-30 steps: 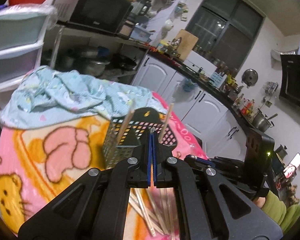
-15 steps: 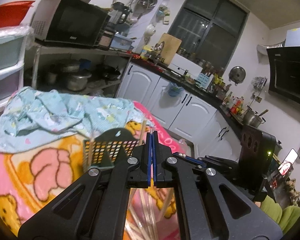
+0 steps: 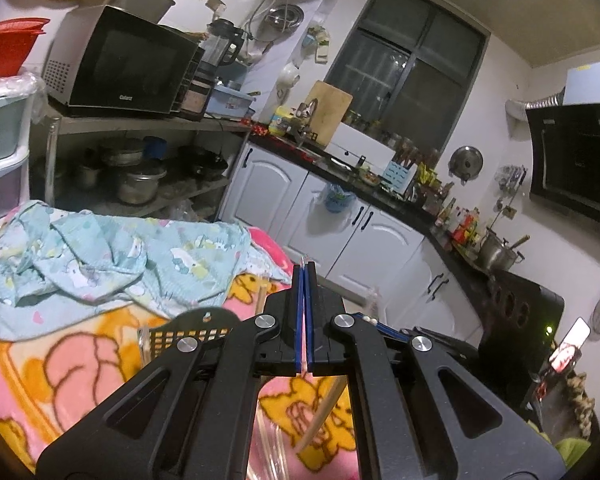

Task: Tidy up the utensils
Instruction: 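Lift both held chopsticks and carry them above the green basket, then open the right gripper over the basket while the left gripper releases its chopstick, then move both open grippers back toward the wrapped chopstick pile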

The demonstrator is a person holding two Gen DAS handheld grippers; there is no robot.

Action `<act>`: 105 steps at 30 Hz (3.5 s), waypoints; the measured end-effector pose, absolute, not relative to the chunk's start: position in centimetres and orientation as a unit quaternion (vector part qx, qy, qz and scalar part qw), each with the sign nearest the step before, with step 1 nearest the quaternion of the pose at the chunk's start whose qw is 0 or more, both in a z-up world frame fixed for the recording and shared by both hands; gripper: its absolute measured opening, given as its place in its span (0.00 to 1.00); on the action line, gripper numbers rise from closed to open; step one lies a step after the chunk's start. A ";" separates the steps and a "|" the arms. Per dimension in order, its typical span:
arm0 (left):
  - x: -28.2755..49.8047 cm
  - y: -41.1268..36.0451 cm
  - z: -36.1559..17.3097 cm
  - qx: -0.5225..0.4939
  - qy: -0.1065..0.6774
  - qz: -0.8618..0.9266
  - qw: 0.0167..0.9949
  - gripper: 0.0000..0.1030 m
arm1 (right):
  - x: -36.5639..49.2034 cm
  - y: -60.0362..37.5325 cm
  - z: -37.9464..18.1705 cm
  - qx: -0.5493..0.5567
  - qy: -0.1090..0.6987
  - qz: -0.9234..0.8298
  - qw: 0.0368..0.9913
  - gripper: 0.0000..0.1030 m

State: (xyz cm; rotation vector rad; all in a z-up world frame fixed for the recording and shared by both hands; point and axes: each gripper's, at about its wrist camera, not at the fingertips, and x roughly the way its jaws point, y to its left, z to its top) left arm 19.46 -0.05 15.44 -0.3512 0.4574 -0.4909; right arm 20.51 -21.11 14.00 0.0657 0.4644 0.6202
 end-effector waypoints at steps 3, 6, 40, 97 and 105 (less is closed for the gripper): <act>20.1 -0.1 16.0 -0.179 0.216 -0.236 0.930 0.00 | 20.8 -21.4 14.6 0.038 0.214 0.298 0.929 0.06; 21.0 -0.1 16.3 -0.189 0.210 -0.232 0.931 0.00 | 21.1 -21.6 15.2 0.043 0.203 0.293 0.933 0.06; 26.2 -0.8 14.3 -0.191 0.204 -0.211 0.937 0.00 | 26.6 -21.4 15.6 0.060 0.114 0.245 0.961 0.06; 18.5 3.9 10.5 -0.200 0.223 -0.140 0.944 0.90 | 22.5 -23.4 9.5 0.072 0.221 0.207 0.950 0.57; 16.9 4.3 9.7 -0.204 0.227 -0.136 0.942 0.90 | 21.0 -23.3 9.5 0.060 0.228 0.216 0.947 0.57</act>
